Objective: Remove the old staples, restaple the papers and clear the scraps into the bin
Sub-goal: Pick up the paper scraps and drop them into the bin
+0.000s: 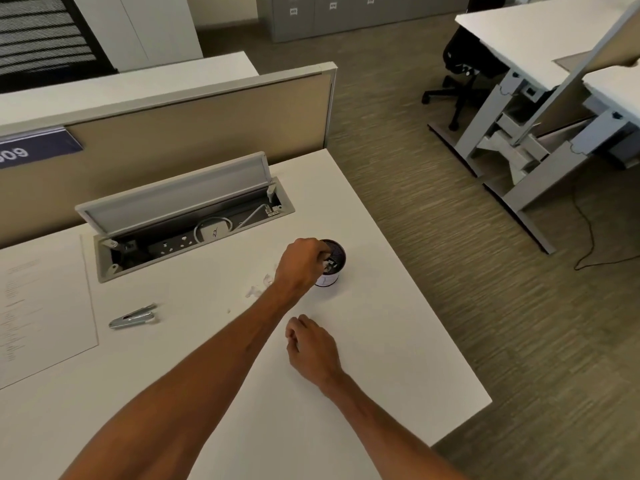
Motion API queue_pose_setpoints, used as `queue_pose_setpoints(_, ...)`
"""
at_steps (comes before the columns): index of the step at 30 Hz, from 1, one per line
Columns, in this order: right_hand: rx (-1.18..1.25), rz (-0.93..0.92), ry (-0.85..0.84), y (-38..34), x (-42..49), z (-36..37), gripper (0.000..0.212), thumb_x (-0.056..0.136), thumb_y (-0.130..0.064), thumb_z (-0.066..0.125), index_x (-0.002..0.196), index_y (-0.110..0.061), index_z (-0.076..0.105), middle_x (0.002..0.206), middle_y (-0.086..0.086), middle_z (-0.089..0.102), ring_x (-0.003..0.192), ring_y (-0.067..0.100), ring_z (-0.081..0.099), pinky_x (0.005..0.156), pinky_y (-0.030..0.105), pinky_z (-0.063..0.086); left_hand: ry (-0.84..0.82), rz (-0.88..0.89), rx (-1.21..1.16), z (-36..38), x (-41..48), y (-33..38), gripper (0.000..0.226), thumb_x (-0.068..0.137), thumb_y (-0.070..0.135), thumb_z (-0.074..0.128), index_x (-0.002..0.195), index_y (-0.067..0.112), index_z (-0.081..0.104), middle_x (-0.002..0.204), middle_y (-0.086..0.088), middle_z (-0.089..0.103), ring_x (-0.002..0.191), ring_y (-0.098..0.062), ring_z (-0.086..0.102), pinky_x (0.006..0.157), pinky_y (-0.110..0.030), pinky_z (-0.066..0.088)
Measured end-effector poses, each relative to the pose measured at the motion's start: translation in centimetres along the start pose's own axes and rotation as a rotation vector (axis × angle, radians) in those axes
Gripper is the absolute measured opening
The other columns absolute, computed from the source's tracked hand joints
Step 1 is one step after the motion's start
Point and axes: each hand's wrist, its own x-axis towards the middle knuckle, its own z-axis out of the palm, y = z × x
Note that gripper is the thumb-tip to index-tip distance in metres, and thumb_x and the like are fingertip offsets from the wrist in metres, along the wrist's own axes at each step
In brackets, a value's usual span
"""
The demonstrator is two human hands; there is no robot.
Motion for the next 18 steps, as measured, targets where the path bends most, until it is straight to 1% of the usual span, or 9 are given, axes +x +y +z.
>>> queue_pose_setpoints(2,0.01,0.004,0.001,0.0,0.2,-0.1,0.014,0.094,-0.015,0.061,0.097,-0.025,0.052,0.095,-0.008,0.057,0.085,0.014,0.059,0.067,0.032,0.052,0.016,-0.01,-0.011,0.0,-0.2,-0.1,0.021,0.104,0.011,0.062,0.106,0.009,0.083,0.104,-0.011,0.083,0.096,-0.036,0.073,0.082,-0.041,0.057)
queue_pose_setpoints(4,0.028,0.009,0.005,-0.2,0.5,-0.2,0.013,0.095,-0.015,0.06,0.097,-0.025,0.053,0.096,-0.009,0.056,0.085,0.014,0.059,0.066,0.033,0.053,0.075,-0.018,-0.06,-0.2,-0.5,0.0,0.021,0.105,0.014,0.065,0.111,0.011,0.085,0.111,-0.009,0.084,0.102,-0.032,0.075,0.088,-0.041,0.059)
queue_pose_setpoints(6,0.048,0.012,0.03,-0.4,0.9,-0.3,0.012,0.096,-0.014,0.059,0.097,-0.025,0.053,0.096,-0.009,0.056,0.085,0.013,0.058,0.065,0.034,0.054,0.198,-0.059,-0.193,-0.7,-1.1,0.0,0.019,0.107,0.021,0.068,0.112,0.014,0.085,0.109,-0.004,0.085,0.1,-0.026,0.077,0.089,-0.04,0.061)
queue_pose_setpoints(9,0.082,0.022,0.138,-1.1,1.9,-0.5,0.014,0.095,-0.009,0.059,0.101,-0.021,0.058,0.101,-0.005,0.057,0.087,0.016,0.06,0.066,0.032,0.054,0.447,-0.222,-0.428,-1.7,-2.7,-1.8,0.026,0.111,0.037,0.065,0.107,0.019,0.083,0.095,0.006,0.084,0.087,-0.013,0.078,0.083,-0.033,0.061)
queue_pose_setpoints(11,0.079,0.034,0.204,-1.8,3.0,-0.7,0.024,0.093,-0.003,0.06,0.111,-0.016,0.064,0.111,0.001,0.06,0.094,0.02,0.063,0.069,0.033,0.057,0.524,-0.321,-0.44,-1.8,-4.3,-4.3,0.028,0.113,0.037,0.061,0.109,0.019,0.082,0.099,0.006,0.084,0.089,-0.011,0.078,0.085,-0.035,0.063)
queue_pose_setpoints(13,0.036,0.04,0.203,-2.4,4.5,-0.9,0.042,0.089,0.003,0.064,0.129,-0.012,0.065,0.127,0.005,0.059,0.109,0.024,0.065,0.074,0.034,0.061,0.502,-0.376,-0.347,-1.6,-6.2,-6.9,0.021,0.113,0.028,0.061,0.116,0.018,0.08,0.112,0.002,0.083,0.101,-0.016,0.077,0.094,-0.041,0.064)
queue_pose_setpoints(15,-0.015,0.047,0.172,-3.0,6.1,-1.2,0.068,0.084,0.006,0.072,0.148,-0.01,0.056,0.141,0.009,0.055,0.126,0.027,0.061,0.076,0.034,0.062,0.374,-0.422,-0.226,-1.2,-7.8,-9.3,0.02,0.11,0.02,0.066,0.127,0.019,0.077,0.13,-0.003,0.079,0.12,-0.024,0.071,0.104,-0.043,0.06)
queue_pose_setpoints(17,-0.082,0.068,0.111,-3.6,7.8,-1.6,0.094,0.078,0.004,0.08,0.162,-0.01,0.04,0.149,0.014,0.049,0.134,0.031,0.054,0.08,0.036,0.063,0.191,-0.45,-0.132,-0.8,-9.1,-11.1,0.036,0.105,0.021,0.074,0.14,0.02,0.07,0.146,-0.006,0.069,0.137,-0.03,0.06,0.109,-0.046,0.055)
queue_pose_setpoints(18,-0.133,0.083,0.064,-3.8,8.6,-1.8,0.103,0.078,0.0,0.082,0.166,-0.011,0.031,0.152,0.015,0.046,0.135,0.032,0.05,0.084,0.037,0.062,0.113,-0.446,-0.094,-0.6,-9.6,-11.8,0.044,0.103,0.024,0.077,0.146,0.02,0.066,0.152,-0.007,0.065,0.141,-0.032,0.055,0.11,-0.048,0.054)
